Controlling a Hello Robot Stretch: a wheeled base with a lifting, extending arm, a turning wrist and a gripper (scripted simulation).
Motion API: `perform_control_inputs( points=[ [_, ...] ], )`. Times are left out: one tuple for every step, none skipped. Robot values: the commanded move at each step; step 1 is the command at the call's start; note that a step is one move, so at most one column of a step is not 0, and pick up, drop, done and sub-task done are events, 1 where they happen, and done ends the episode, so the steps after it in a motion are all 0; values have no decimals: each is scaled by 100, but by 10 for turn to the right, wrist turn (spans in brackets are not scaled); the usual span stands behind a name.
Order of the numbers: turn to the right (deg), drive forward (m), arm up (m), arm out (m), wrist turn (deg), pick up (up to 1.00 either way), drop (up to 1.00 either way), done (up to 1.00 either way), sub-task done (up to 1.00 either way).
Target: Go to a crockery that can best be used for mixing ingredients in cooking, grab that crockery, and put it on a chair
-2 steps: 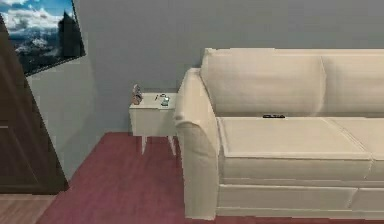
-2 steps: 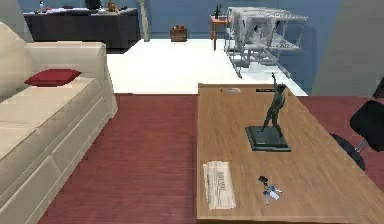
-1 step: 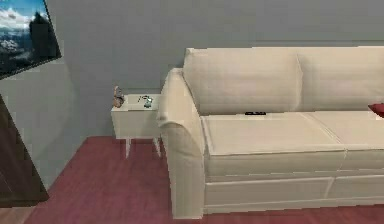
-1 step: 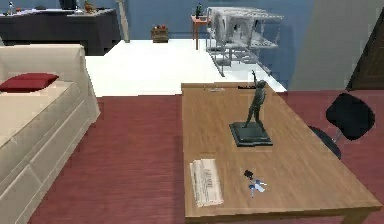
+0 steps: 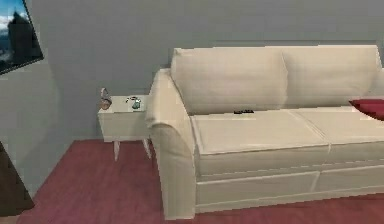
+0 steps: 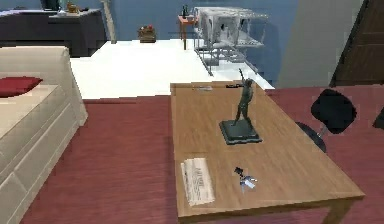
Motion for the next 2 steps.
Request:
perform_control_inputs(
  points=[
    [0, 10, 0, 0, 0, 0, 0, 0, 0],
    [240, 0, 0, 0, 0, 0, 0, 0, 0]
  ],
)
